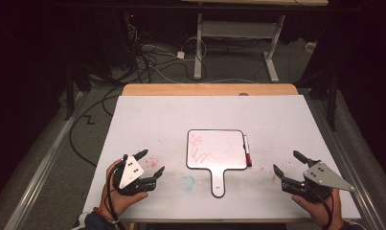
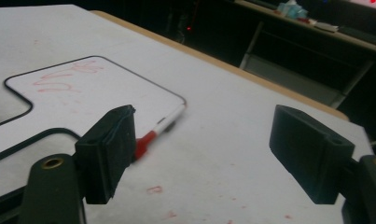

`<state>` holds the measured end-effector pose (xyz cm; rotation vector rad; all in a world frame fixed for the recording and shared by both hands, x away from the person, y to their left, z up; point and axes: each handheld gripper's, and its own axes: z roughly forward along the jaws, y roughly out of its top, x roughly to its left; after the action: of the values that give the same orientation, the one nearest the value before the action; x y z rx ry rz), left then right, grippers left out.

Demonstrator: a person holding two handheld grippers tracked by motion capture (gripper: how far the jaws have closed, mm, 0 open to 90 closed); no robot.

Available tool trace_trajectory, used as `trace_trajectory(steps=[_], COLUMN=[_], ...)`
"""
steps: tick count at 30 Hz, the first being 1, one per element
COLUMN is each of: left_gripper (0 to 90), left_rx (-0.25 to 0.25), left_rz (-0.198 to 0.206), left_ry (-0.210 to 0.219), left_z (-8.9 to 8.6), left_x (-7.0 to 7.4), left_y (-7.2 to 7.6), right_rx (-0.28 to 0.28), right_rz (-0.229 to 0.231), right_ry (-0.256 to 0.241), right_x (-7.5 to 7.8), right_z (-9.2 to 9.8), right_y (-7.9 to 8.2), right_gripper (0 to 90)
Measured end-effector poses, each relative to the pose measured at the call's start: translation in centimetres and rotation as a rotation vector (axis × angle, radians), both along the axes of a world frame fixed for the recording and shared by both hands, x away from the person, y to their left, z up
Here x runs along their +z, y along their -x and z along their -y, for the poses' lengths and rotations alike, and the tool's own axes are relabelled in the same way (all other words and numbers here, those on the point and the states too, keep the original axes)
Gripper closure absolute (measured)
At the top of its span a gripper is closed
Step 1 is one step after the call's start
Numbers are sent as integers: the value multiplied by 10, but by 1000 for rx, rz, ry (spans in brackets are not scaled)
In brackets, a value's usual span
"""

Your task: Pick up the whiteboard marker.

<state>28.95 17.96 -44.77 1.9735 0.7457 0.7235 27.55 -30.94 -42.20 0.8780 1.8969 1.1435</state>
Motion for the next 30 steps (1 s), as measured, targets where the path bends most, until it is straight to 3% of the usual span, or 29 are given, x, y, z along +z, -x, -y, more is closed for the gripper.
trace_trajectory(steps=[2,6,10,14,15,17,20,21,22,25,27,28,30], left_gripper=[236,228,225,225,222,222,222,222,222,221,218,217,217], left_rx=[-6,-21,-22,-25,-23,-24,-13,-13,-8,-3,-6,-7,-11], left_rz=[-21,-20,-17,-28,-30,-37,-49,-54,-56,-67,-70,-73,-72], left_ry=[9,-25,-17,-34,-39,-47,-61,-62,-63,-74,-76,-77,-81], left_z=[2,6,5,6,6,6,6,6,6,6,5,5,6], left_x=[-2,-3,-2,-4,-5,-6,-9,-10,-11,-13,-13,-13,-13], left_y=[-2,0,1,2,3,3,1,0,-1,-2,-2,-2,-1], right_rx=[7,6,11,29,63,94,87,87,74,64,59,47,38], right_rz=[-8,-60,-55,-82,-122,-173,-269,-269,-350,-462,-482,-541,-549], right_ry=[-3,-29,-43,-14,16,5,3,3,-1,-23,-42,-47,-58], right_x=[-1,-4,-3,-4,-5,-6,-7,-7,-8,-10,-11,-12,-13], right_z=[-1,-2,-4,-9,-13,-16,-22,-22,-26,-30,-31,-33,-34], right_y=[-1,-7,-10,-16,-22,-33,-52,-52,-67,-93,-101,-118,-125], right_gripper=[232,242,246,307,304,301,298,298,288,285,294,315,324])
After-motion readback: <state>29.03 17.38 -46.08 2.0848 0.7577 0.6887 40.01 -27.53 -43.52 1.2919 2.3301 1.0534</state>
